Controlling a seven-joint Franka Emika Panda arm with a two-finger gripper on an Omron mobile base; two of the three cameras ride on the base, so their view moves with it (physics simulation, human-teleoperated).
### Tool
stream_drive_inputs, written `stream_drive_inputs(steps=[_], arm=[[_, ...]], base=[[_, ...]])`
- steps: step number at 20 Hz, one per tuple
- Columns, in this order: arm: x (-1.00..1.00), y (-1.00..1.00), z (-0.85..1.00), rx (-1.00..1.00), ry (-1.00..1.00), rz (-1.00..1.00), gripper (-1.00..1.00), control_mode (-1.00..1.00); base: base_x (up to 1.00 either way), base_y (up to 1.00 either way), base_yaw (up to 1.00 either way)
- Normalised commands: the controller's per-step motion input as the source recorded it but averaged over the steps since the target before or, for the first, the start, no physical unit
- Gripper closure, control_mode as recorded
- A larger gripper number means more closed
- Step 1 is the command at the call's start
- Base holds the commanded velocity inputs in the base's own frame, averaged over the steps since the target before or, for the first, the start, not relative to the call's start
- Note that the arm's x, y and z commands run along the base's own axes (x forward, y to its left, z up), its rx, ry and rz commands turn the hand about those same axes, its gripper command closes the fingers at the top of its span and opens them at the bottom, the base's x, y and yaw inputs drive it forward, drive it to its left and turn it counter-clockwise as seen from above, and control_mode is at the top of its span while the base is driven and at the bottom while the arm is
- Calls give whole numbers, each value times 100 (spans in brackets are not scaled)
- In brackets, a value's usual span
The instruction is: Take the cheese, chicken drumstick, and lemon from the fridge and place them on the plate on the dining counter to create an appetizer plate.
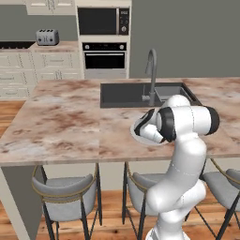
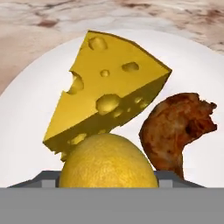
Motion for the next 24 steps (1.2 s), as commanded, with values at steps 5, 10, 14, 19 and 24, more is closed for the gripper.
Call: stream_drive_inputs(steps=[5, 10, 14, 19, 24], arm=[[34, -16, -22, 0, 0, 0, 100, -100], [-10, -7, -5, 0, -1, 0, -100, -100], [-69, -1, 25, 0, -5, 0, -100, -100], [-29, 2, 90, 0, -3, 0, -100, -100], [3, 0, 100, 0, 0, 0, -100, -100]], base=[[0, 0, 0], [0, 0, 0], [0, 0, 0], [0, 0, 0], [0, 0, 0]])
